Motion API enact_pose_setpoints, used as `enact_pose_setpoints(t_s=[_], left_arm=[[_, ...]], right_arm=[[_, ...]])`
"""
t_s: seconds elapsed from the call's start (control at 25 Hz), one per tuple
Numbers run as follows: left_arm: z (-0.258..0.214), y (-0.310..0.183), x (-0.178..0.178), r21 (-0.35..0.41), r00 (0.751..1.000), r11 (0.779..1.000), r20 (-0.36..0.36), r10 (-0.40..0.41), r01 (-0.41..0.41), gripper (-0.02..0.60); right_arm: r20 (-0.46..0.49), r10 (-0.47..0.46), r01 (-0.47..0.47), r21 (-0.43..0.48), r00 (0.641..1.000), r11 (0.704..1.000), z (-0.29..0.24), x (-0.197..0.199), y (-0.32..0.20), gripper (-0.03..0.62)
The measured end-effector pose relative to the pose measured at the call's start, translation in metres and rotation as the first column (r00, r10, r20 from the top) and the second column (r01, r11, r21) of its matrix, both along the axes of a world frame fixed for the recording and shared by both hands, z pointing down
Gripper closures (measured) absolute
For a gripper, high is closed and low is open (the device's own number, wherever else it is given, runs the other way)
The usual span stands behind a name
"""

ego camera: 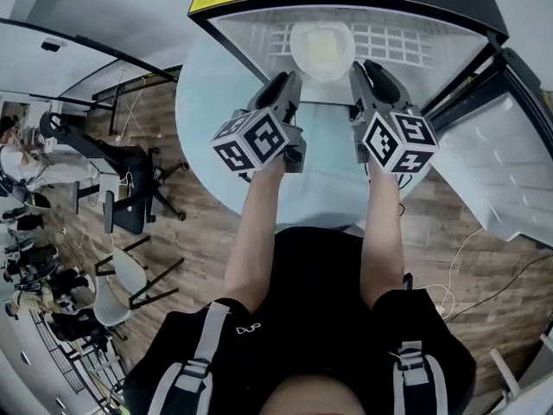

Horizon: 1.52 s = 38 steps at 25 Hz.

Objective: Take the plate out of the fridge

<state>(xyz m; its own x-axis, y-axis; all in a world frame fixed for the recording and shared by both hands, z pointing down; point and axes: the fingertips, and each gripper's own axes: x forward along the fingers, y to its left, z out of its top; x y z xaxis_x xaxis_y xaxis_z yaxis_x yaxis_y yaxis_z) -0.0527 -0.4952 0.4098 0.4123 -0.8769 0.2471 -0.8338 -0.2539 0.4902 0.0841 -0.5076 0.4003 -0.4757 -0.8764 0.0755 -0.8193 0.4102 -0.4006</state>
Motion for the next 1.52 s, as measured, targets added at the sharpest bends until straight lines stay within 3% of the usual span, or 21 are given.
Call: enact_pose_setpoints(t_s=[0.16,0.28,0.52,0.8,0.88,1.08,1.28,1.52], left_arm=[[-0.001,-0.004,0.007,0.013,0.998,1.0,-0.055,0.013,-0.012,0.473],[0.004,-0.009,0.012,-0.008,0.992,0.999,-0.122,0.032,-0.033,0.427],[0.013,-0.016,0.012,-0.039,0.983,0.998,-0.183,0.033,-0.041,0.405],[0.012,-0.019,0.026,-0.024,0.966,0.996,-0.246,0.075,-0.083,0.443],[0.012,-0.019,0.028,-0.022,0.966,0.996,-0.249,0.076,-0.085,0.449],[0.014,-0.017,0.031,-0.027,0.965,0.995,-0.249,0.084,-0.094,0.462],[0.015,-0.013,0.03,-0.032,0.981,0.996,-0.18,0.074,-0.081,0.465],[0.01,-0.004,0.024,-0.029,0.983,0.997,-0.169,0.066,-0.072,0.462]], right_arm=[[0.062,-0.004,0.008,-0.055,0.998,0.998,0.013,-0.003,-0.003,0.481],[0.122,-0.016,0.024,-0.068,0.992,0.997,0.015,-0.007,-0.005,0.393],[0.177,-0.044,0.057,-0.074,0.983,0.996,0.013,-0.02,-0.009,0.393],[0.301,-0.086,0.119,-0.093,0.95,0.989,0.017,-0.027,-0.01,0.414],[0.33,-0.099,0.138,-0.096,0.939,0.986,0.017,-0.03,-0.01,0.45],[0.356,-0.097,0.152,-0.128,0.93,0.98,0.018,-0.031,-0.01,0.471],[0.308,-0.092,0.144,-0.151,0.947,0.978,0.018,-0.034,-0.007,0.484],[0.285,-0.107,0.157,-0.156,0.952,0.975,0.015,-0.041,0.002,0.484]])
